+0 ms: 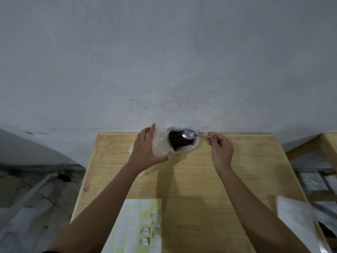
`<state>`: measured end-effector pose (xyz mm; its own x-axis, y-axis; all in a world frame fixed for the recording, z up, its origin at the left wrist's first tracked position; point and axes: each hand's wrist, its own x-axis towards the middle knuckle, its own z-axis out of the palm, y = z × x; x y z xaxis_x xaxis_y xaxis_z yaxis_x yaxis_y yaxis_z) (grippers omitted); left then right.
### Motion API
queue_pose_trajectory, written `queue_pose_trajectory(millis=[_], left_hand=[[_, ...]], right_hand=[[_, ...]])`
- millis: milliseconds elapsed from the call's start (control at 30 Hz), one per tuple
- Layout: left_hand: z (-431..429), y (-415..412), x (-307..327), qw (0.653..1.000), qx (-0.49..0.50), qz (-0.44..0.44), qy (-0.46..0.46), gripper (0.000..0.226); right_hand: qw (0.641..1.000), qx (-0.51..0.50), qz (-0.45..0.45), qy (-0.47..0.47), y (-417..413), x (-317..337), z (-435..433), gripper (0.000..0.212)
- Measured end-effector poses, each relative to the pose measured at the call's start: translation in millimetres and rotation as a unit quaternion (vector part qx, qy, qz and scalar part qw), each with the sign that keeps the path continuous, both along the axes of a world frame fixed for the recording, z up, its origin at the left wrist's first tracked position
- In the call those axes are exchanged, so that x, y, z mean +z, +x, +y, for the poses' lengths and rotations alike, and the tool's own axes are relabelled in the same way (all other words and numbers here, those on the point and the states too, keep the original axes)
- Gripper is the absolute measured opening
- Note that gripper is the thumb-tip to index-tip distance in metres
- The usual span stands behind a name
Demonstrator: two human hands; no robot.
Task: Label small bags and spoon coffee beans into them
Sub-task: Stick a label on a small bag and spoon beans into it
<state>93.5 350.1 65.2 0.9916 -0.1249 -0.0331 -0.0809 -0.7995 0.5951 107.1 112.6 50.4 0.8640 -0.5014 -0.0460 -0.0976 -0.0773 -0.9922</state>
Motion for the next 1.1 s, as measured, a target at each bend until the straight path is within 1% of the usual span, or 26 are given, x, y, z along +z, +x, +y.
queue_pose_trajectory(millis=[100, 133, 200, 300, 367, 433, 533, 633, 767, 833, 900, 1000, 1067, 1100], left_hand=[[4.3, -0.6, -2.6, 0.999, -0.011, 0.003, -0.036, 0.123], [5.5, -0.7, -3.5, 0.999, -0.015, 0.001, -0.046, 0.122], [7.4, -0.9, -4.8, 0.998, -0.024, -0.003, -0.057, 0.119], [8.7, -1.3, -5.7, 0.998, -0.039, -0.013, -0.05, 0.113], [7.7, -1.1, -7.4, 0.998, -0.046, -0.015, -0.047, 0.112], [3.4, -0.8, -8.8, 0.997, -0.055, -0.013, -0.044, 0.112], [1.7, 0.3, -11.2, 0.998, -0.059, -0.02, -0.026, 0.11], [-2.8, 3.0, -15.8, 0.998, -0.055, -0.019, 0.014, 0.111], [-22.7, 7.6, -18.8, 0.997, -0.047, -0.019, 0.053, 0.113], [-32.6, 9.9, -20.4, 0.997, -0.046, -0.013, 0.058, 0.114], [-43.4, 11.3, -21.8, 0.997, -0.053, -0.013, 0.057, 0.115], [-59.8, 11.1, -22.0, 0.996, -0.074, -0.028, 0.045, 0.112], [-66.7, 9.7, -22.8, 0.995, -0.084, -0.037, 0.037, 0.109], [-67.8, 9.2, -23.9, 0.995, -0.087, -0.044, 0.038, 0.108]], right_hand=[[0.996, 0.009, 0.03, -0.089, 3.4, -9.8, 8.9, 0.024], [0.994, 0.011, 0.039, -0.102, 4.0, -12.6, 12.2, 0.025], [0.993, 0.014, 0.065, -0.093, 5.6, -18.6, 20.1, 0.024], [0.993, -0.008, 0.117, -0.02, 9.2, -26.6, 30.2, 0.023], [0.988, -0.05, 0.133, 0.058, 11.7, -30.1, 30.6, 0.024], [0.977, -0.094, 0.144, 0.121, 12.1, -31.3, 23.3, 0.031], [0.958, -0.122, 0.141, 0.219, 12.7, -28.0, 14.7, 0.033], [0.951, -0.126, 0.114, 0.257, 10.9, -18.2, 5.0, 0.031], [0.957, -0.103, 0.08, 0.26, 4.3, 7.2, -14.1, 0.027], [0.964, -0.07, 0.061, 0.249, 0.1, 18.8, -21.4, 0.028], [0.977, -0.012, 0.046, 0.209, -6.2, 26.8, -26.8, 0.029], [0.988, 0.084, 0.022, 0.13, -14.5, 33.7, -30.9, 0.025], [0.99, 0.112, 0.009, 0.084, -17.4, 36.4, -32.0, 0.022], [0.992, 0.107, 0.0, 0.072, -18.4, 37.7, -32.8, 0.021]])
